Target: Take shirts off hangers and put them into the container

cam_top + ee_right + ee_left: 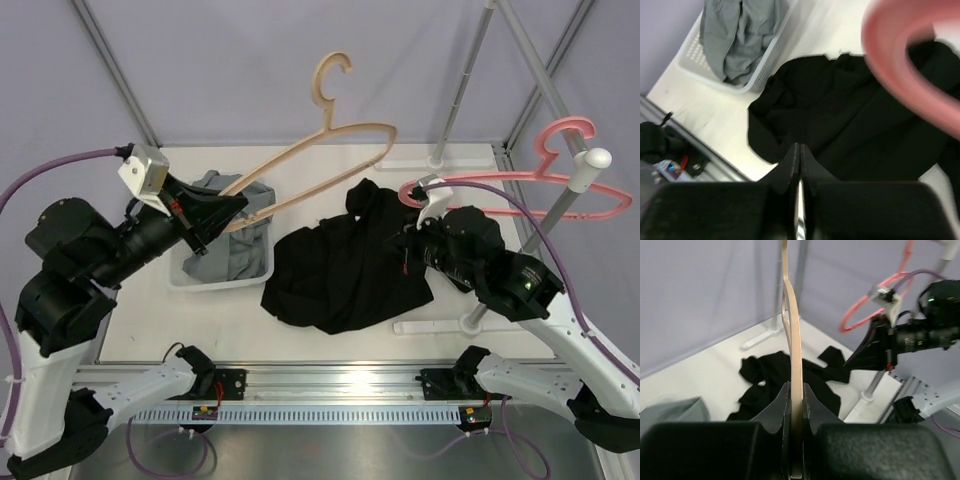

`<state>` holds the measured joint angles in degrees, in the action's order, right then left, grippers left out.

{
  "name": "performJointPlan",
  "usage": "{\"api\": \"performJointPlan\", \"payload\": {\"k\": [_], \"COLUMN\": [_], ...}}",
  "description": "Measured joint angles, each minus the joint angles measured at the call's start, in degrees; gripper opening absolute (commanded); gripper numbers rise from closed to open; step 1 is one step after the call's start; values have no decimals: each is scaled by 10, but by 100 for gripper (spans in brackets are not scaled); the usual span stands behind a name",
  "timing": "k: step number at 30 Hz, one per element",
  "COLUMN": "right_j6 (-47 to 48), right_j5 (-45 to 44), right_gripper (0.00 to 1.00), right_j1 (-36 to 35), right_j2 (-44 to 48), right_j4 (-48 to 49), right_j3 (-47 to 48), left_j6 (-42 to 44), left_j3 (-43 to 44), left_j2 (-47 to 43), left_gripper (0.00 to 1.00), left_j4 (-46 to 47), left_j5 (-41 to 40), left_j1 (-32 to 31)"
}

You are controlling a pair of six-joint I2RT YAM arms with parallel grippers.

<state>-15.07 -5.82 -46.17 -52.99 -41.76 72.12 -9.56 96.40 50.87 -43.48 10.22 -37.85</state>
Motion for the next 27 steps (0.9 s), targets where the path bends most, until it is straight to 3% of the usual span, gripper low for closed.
{"api": "performJointPlan", "payload": {"k": [6, 15, 27], "right_j6": [-40, -108, -167], "right_j5": [3, -5, -47], "right_gripper": [0, 0, 0], "right_j1": [-73, -184, -263], "right_j2": [63, 118, 108], "right_j4": [7, 13, 22], "right_j3": [-98, -236, -253], "left_j6": [2, 5, -25], "left_j3": [-23, 6, 82], "left_j2": [102, 305, 412], "left_gripper": [0, 0, 0], "left_j4": [162, 271, 425], "left_j5": [117, 208, 269], "left_j1": [0, -2, -30]}}
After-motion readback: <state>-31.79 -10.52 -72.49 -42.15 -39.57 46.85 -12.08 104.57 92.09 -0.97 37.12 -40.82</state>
